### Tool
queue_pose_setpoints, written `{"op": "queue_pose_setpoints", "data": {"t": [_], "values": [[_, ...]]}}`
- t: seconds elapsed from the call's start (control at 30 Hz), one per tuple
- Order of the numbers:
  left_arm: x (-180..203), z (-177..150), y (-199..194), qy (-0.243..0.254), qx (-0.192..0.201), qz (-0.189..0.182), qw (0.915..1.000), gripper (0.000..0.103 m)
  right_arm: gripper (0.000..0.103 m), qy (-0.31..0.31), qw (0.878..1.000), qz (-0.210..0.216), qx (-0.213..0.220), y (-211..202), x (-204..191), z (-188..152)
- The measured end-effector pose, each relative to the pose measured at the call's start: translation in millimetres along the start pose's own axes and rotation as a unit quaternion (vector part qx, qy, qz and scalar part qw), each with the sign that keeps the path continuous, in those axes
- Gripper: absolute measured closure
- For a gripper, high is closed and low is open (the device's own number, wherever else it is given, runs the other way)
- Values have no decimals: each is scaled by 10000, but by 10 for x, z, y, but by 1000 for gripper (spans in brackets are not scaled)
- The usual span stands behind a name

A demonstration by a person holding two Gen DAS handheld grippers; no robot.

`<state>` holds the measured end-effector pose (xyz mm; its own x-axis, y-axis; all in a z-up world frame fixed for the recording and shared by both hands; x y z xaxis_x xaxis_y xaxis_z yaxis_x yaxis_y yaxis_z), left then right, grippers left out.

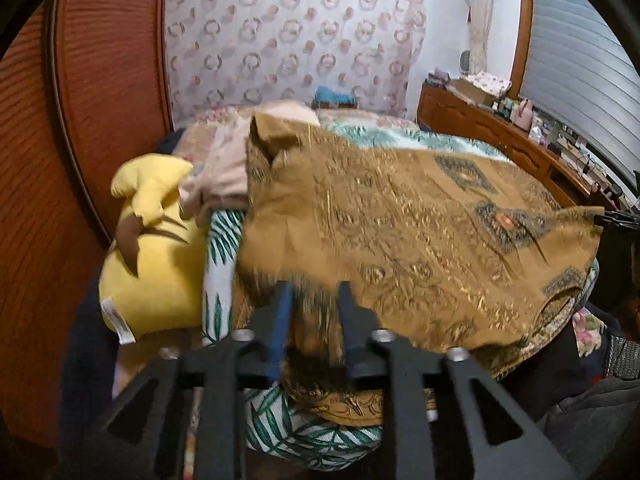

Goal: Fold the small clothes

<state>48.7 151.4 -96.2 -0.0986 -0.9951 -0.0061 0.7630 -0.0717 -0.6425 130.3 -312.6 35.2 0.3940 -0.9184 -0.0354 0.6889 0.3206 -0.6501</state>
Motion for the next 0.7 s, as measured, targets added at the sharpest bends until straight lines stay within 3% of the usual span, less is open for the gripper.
{"op": "queue_pose_setpoints", "data": {"t": [0.07,0.13,0.23,0.43,0.7], "values": [[-25,48,-43,-64,147,-23,9999,58,57,37,9999,-4,97,-62,-9,5],[-61,68,-18,-138,139,-53,9998,43,57,48,9998,-29,211,-121,-29,26],[-104,59,72,-204,94,5,9997,34,55,49,9995,44,316,-152,-116,25],[-185,-11,342,-258,-165,169,9994,34,43,-19,9988,282,410,-26,-334,-17],[-360,-154,601,-536,-526,322,9967,34,42,-78,9981,530,297,288,-577,-36]]}}
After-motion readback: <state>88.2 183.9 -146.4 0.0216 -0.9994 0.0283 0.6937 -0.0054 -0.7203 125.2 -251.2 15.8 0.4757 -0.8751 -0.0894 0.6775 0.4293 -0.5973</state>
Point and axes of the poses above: each gripper's, at about its wrist camera, not at the fingertips, and y roughly the way its jaws point, x to its right, z to its top, the point moved 6 cm from there along y, roughly the way its jaws point, and after that the axes turned 7 degrees about y, right-handed, at the moved point
